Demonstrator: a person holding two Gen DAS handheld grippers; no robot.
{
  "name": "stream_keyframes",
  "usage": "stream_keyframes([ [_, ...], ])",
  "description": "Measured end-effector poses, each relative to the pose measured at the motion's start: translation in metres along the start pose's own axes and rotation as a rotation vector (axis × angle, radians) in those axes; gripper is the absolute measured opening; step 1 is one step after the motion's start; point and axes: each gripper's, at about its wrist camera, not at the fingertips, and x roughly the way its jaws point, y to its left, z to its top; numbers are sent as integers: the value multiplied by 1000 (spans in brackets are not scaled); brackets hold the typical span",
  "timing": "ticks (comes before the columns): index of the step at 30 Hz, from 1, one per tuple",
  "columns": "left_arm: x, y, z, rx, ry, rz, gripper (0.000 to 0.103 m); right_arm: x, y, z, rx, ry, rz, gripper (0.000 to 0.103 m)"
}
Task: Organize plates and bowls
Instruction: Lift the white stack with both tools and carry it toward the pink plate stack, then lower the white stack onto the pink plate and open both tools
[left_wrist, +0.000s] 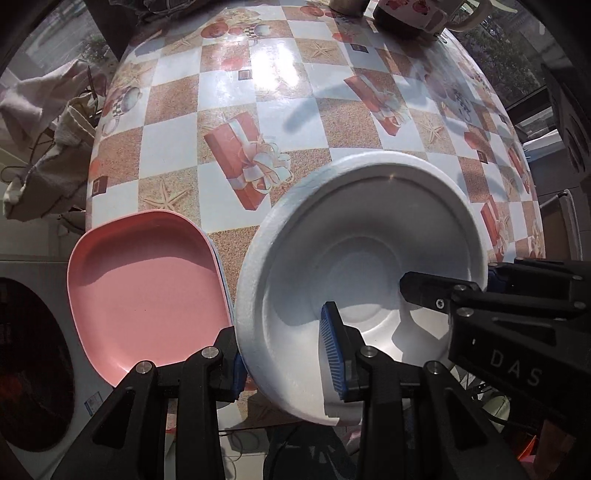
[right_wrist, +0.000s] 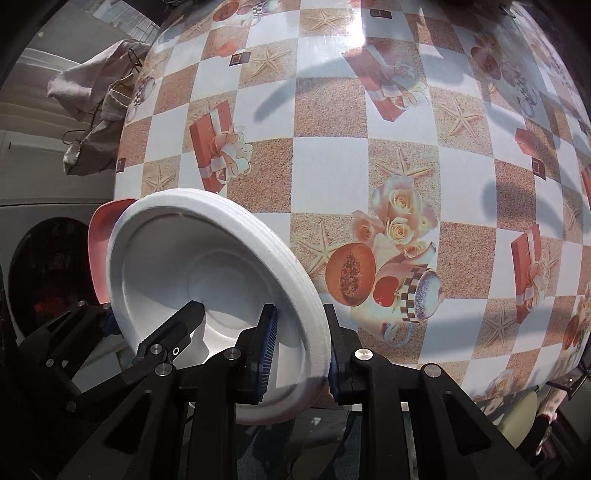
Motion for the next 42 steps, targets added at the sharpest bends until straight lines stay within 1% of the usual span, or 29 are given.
stream_keyframes([
  [2,-7,16,-6,-27,-16,14,39,-4,16,-1,-30,-8,10,26],
  [4,-12,23,-14,-55,-31,36,39,-3,27,12,-62,-9,21,26],
  [7,-22,48,-24,-103,-39,61,39,6,46,17,-110,-5,33,27],
  [13,-22,90,-36,-188,-28,97,39,27,89,17,-195,25,40,27],
  [17,-20,113,-44,-224,-19,110,39,40,104,22,-223,41,38,27],
  [23,-4,123,-45,-238,-6,108,39,59,111,29,-238,60,23,28],
  [27,0,124,-46,-240,-25,119,42,64,111,30,-255,70,11,29],
  [28,1,122,-46,-235,-28,124,44,64,110,29,-256,73,8,29],
  [29,2,120,-46,-228,-33,122,50,63,109,28,-259,72,9,29],
  [30,1,119,-47,-226,-40,116,52,64,111,28,-265,71,8,29],
  [31,0,117,-48,-224,-50,114,57,64,111,27,-275,71,4,33],
  [33,0,117,-48,-224,-49,111,58,65,116,27,-287,63,13,37],
  [35,0,117,-49,-221,-41,108,58,60,116,26,-289,55,42,49],
  [36,-1,116,-49,-217,-37,115,58,56,117,25,-292,49,49,67],
  [37,-3,115,-49,-213,-37,142,61,53,119,24,-301,35,31,84],
  [38,-5,114,-48,-209,-43,175,67,46,121,23,-317,12,19,86],
  [39,-9,114,-48,-211,-58,185,72,42,123,23,-327,-3,21,86],
  [40,-13,115,-48,-215,-74,194,79,38,123,24,-330,-12,33,86],
  [42,-22,118,-48,-222,-95,189,80,30,122,24,-319,-36,54,86],
])
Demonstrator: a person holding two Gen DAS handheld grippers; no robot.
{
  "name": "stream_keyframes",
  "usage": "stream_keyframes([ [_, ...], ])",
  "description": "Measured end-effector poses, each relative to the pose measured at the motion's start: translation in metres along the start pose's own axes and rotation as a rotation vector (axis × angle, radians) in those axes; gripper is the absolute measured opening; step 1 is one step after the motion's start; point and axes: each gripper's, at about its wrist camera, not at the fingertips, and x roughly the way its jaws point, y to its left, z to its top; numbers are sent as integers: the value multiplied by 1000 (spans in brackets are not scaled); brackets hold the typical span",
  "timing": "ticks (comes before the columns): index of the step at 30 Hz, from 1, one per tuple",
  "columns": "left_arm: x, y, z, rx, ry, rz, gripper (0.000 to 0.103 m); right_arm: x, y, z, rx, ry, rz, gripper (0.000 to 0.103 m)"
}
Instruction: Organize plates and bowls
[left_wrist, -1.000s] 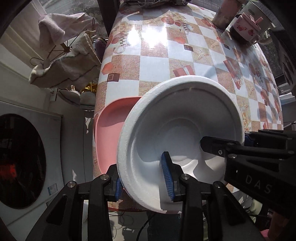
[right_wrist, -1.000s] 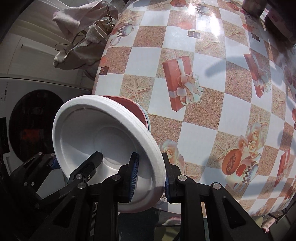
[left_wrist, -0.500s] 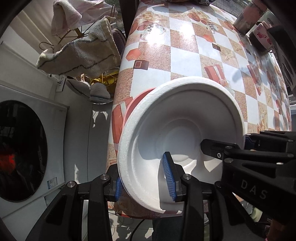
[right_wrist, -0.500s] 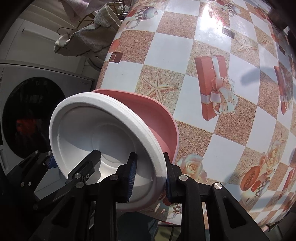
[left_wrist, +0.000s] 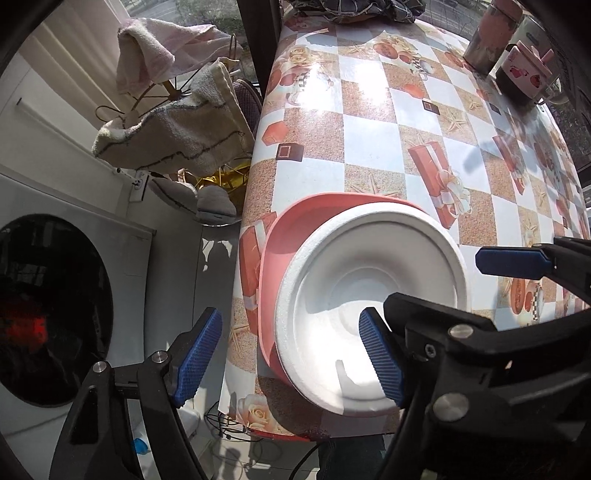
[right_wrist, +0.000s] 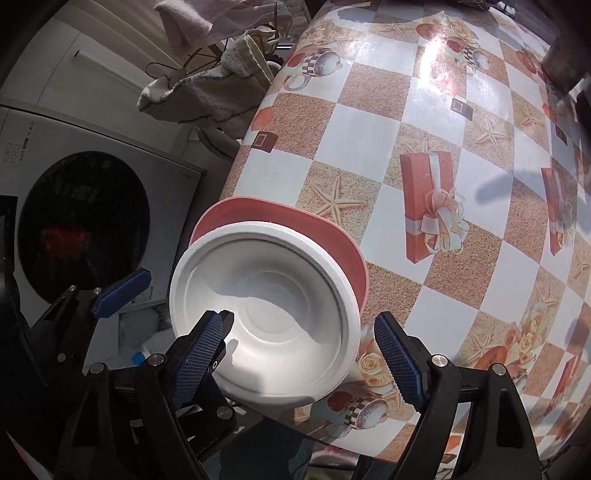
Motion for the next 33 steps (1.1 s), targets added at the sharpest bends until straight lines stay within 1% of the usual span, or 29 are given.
stream_keyframes([
  [2,-9,5,2,-15,-21,-15,80,-11,-2,0,4,-36,-14,103],
  [4,-17,7,5,-19,-28,6,80,-24,-3,-1,-12,-84,-38,103],
  [7,-24,9,9,-12,-16,29,80,-45,-4,-8,-45,-129,-81,103],
  [11,-31,8,9,-3,-11,-1,82,-66,-11,-23,-44,-158,-118,103],
  [13,-33,4,8,9,-11,-2,82,-71,-14,-28,-32,-162,-134,103],
  [16,-34,1,9,15,-12,-10,82,-74,-19,-32,-23,-156,-135,103],
  [25,-39,-5,18,49,-32,-24,82,-77,-18,-31,-24,-164,-172,103],
  [30,-40,-4,20,44,-28,-26,82,-80,-18,-29,-13,-167,-174,103],
  [33,-35,-4,20,38,-13,-17,82,-80,-17,-28,-31,-165,-183,103],
])
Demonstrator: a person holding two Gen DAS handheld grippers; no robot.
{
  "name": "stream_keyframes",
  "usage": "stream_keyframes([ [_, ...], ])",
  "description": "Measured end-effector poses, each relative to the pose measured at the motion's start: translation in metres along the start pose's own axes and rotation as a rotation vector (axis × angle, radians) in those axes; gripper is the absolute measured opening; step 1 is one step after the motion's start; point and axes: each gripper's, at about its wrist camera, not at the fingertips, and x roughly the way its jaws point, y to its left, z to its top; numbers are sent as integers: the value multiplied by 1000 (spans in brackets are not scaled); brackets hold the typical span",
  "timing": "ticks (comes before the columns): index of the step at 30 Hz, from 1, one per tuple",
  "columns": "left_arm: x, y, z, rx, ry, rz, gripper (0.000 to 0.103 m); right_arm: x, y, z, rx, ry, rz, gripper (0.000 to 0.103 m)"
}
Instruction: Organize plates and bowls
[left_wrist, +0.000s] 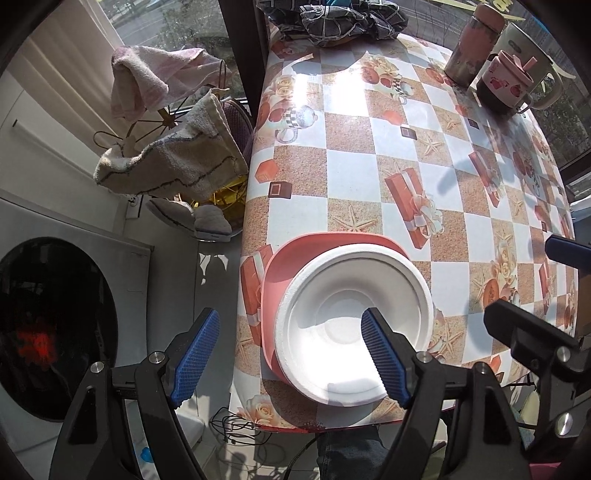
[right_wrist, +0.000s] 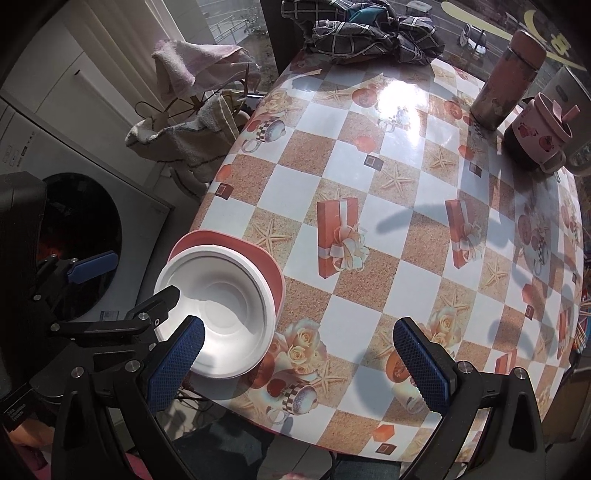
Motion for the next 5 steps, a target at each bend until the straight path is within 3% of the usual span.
stream_keyframes([
  [3,-1,0,-1,-10,-50,19,82,3,-3,0,-13,7,13,103],
  [5,-1,-1,0,-21,-42,14,82,5,-12,0,-5,6,39,103],
])
